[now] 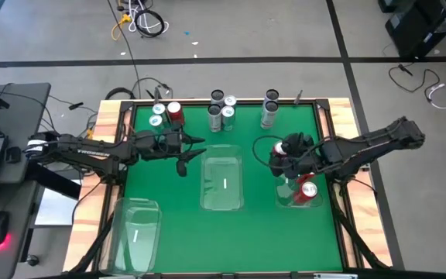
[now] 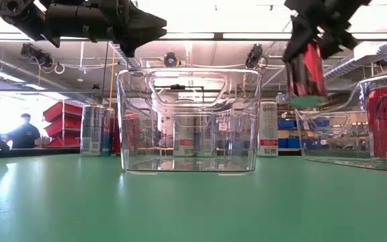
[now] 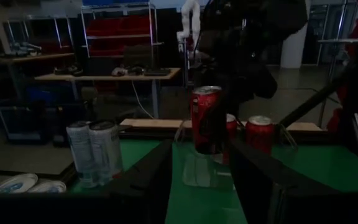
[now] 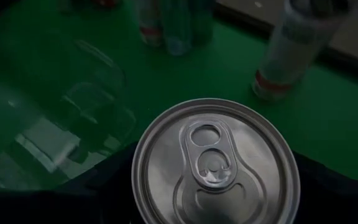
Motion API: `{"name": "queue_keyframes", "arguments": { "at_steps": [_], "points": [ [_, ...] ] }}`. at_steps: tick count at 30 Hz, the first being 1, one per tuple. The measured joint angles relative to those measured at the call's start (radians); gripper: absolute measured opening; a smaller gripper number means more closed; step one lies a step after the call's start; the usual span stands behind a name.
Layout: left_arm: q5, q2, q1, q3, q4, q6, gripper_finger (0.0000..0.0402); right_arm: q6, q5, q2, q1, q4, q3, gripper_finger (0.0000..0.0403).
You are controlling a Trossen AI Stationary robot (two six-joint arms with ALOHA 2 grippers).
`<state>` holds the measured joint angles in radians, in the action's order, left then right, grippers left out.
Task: Sort soda cans
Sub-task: Put the bottom red-black soda can into the top right transparent bin
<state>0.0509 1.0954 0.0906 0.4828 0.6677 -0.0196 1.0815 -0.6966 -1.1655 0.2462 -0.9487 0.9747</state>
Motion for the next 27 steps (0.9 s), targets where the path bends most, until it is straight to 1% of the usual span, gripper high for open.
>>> {"name": "queue_keyframes", "arguments": {
  "at_steps": [4,10,16,22,27],
  "points": [
    [0.0,0.0,0.0,0.0,-0.011,0.0,0.0161,0.104,-0.003,0.002,0.041,-0.033,-0.038,0.0291],
    [0.0,0.0,0.0,0.0,-0.012,-0.002,0.0161,0.219,-0.058,-0.001,0.097,-0.097,-0.055,0.0291],
    [0.0,0.0,0.0,0.0,-0.015,-0.001,0.0161,0.319,-0.043,-0.009,0.125,-0.21,-0.061,0.0291],
    [0.0,0.0,0.0,0.001,-0.016,-0.002,0.0161,0.322,-0.045,-0.011,0.13,-0.113,-0.111,0.0291],
    [0.0,0.0,0.0,0.001,-0.016,-0.002,0.0161,0.306,-0.012,-0.011,0.141,-0.028,-0.162,0.0291]
  ]
}}
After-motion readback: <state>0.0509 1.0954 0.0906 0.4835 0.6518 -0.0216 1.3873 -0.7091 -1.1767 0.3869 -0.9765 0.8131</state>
